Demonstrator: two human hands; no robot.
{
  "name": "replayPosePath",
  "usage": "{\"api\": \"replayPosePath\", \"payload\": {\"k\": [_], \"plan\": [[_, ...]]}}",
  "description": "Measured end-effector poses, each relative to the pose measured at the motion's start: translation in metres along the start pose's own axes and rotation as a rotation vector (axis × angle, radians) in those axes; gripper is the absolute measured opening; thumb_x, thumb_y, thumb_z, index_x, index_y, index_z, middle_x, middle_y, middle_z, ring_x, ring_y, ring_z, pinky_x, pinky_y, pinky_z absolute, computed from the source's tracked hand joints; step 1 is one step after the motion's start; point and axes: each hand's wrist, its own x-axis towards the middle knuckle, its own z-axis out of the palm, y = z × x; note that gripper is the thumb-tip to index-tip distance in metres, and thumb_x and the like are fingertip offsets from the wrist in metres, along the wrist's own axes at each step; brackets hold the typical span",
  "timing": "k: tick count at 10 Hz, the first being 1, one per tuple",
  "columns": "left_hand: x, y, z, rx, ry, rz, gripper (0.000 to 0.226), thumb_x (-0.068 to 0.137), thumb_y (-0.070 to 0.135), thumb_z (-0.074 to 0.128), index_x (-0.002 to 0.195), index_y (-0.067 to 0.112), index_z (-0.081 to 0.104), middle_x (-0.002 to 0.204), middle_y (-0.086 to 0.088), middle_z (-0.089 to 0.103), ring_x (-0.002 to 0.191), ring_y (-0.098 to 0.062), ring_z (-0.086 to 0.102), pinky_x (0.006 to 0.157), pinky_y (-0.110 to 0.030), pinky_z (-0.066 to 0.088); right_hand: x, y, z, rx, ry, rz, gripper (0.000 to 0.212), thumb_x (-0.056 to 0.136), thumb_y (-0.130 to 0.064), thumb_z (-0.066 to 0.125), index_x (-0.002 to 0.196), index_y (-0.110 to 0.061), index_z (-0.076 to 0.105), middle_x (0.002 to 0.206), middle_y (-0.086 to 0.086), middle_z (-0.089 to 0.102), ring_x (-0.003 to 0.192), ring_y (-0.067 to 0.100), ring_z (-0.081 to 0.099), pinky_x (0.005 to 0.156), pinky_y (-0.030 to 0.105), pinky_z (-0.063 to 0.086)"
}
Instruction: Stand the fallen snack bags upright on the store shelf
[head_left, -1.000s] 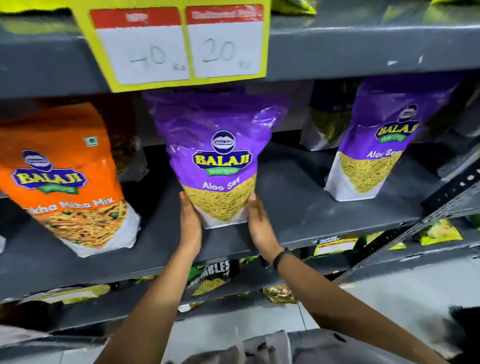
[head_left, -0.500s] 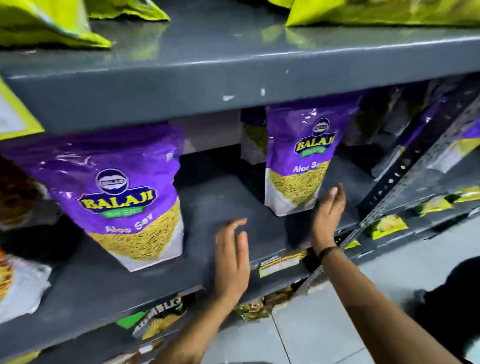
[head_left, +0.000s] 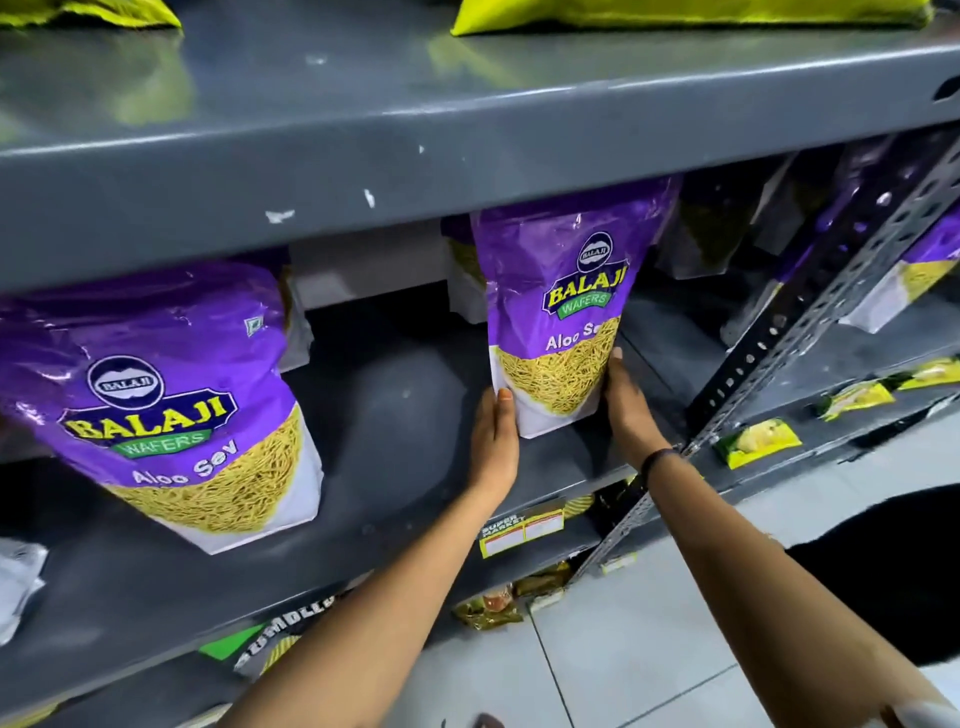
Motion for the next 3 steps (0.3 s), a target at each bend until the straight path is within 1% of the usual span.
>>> {"api": "replayPosePath", "payload": {"k": [1, 2, 3], "plan": [[0.0, 0.001, -0.004, 0.025, -0.016, 0.012, 0.046, 0.097, 0.033, 0.028, 0.135, 0.009, 0.038, 0.146, -0.01, 0.042, 0.135, -0.021, 0.037, 0.116, -0.037, 0.027, -0.005, -0.001, 0.003, 0.037, 0.009, -0.017, 0.051, 0.098, -0.049, 0.025, 0.132, -0.021, 0.051, 0.131, -0.004, 0.054, 0.119, 0.011, 0.05, 0.105, 0.027, 0.035], [0.006, -0.003, -0.006, 0.044, -0.012, 0.004, 0.049, 0.097, 0.034, 0.029, 0.14, 0.011, 0.033, 0.151, -0.008, 0.035, 0.139, -0.02, 0.031, 0.118, -0.037, 0.023, -0.006, 0.003, 0.005, 0.09, 0.106, -0.076, 0.052, 0.099, -0.045, 0.026, 0.137, -0.015, 0.045, 0.139, -0.002, 0.049, 0.128, 0.012, 0.045, 0.106, 0.026, 0.032], [-0.001, -0.005, -0.013, 0.046, 0.115, 0.103, 0.044, 0.097, 0.029, 0.032, 0.137, 0.011, 0.039, 0.146, -0.007, 0.042, 0.135, -0.019, 0.038, 0.111, -0.027, 0.027, -0.009, 0.016, 0.003, 0.277, 0.397, -0.159, 0.045, 0.099, -0.036, 0.034, 0.135, -0.013, 0.045, 0.135, 0.006, 0.052, 0.123, 0.016, 0.049, 0.107, 0.03, 0.035]]}}
